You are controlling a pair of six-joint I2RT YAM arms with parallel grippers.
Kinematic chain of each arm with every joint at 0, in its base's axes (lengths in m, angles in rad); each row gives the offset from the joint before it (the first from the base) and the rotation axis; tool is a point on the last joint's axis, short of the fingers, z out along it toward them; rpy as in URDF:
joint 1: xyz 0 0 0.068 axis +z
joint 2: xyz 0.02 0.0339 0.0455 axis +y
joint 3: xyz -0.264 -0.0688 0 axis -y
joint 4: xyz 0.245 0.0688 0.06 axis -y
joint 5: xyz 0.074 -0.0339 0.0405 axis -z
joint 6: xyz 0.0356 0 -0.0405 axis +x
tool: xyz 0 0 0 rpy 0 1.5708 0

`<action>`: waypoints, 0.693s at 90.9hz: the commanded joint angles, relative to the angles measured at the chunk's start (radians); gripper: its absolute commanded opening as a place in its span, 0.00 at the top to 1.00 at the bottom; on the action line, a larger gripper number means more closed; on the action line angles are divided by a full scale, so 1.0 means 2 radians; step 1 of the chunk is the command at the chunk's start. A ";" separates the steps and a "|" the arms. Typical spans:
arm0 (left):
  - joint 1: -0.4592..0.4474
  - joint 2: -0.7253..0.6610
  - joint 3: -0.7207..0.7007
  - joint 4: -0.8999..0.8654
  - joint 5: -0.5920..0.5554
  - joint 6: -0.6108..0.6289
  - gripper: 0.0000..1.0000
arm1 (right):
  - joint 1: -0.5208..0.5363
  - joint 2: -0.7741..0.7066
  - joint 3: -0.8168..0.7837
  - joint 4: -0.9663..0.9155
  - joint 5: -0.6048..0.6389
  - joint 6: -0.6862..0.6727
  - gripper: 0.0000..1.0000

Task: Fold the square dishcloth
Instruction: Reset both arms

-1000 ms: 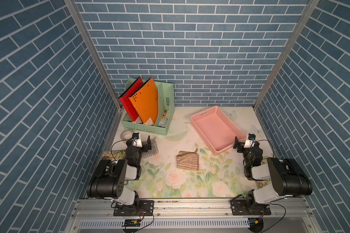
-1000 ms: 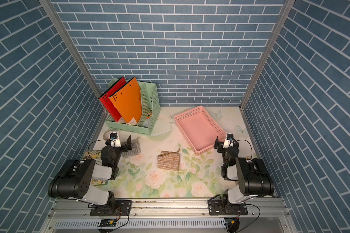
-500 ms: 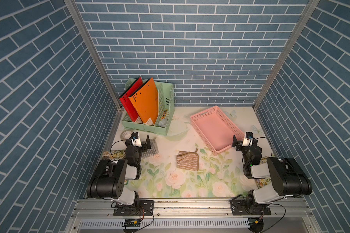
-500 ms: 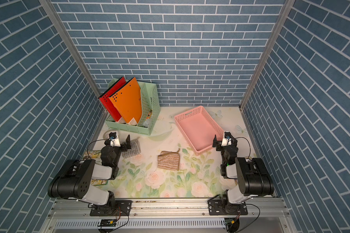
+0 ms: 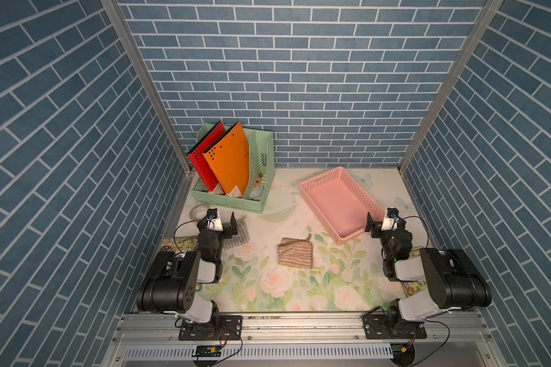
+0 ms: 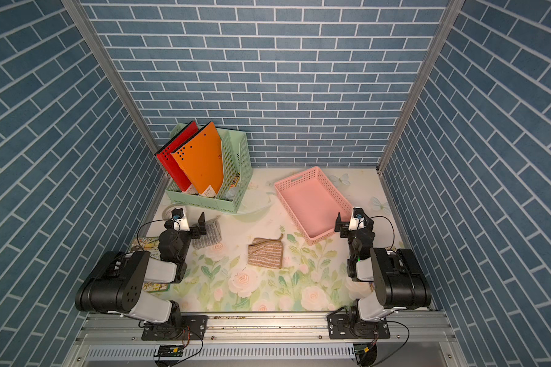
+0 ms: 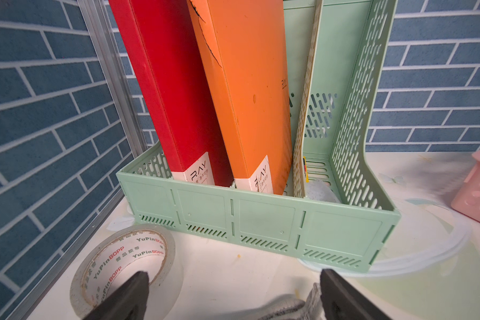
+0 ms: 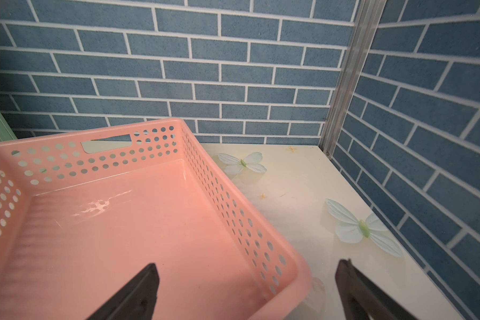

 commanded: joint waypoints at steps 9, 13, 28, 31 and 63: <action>-0.001 0.000 0.000 0.009 -0.005 -0.004 0.00 | 0.001 0.001 -0.001 -0.003 -0.002 -0.013 0.00; -0.001 0.000 0.000 0.009 -0.005 -0.004 0.00 | 0.001 0.001 -0.001 -0.003 -0.002 -0.013 0.00; -0.001 0.000 0.000 0.009 -0.005 -0.004 0.00 | 0.001 0.001 -0.001 -0.003 -0.002 -0.013 0.00; -0.001 0.000 0.000 0.009 -0.005 -0.004 0.00 | 0.001 0.001 -0.001 -0.004 -0.002 -0.013 0.01; -0.001 0.019 -0.121 0.262 0.027 0.007 0.00 | 0.001 -0.006 -0.064 0.109 -0.094 -0.050 0.00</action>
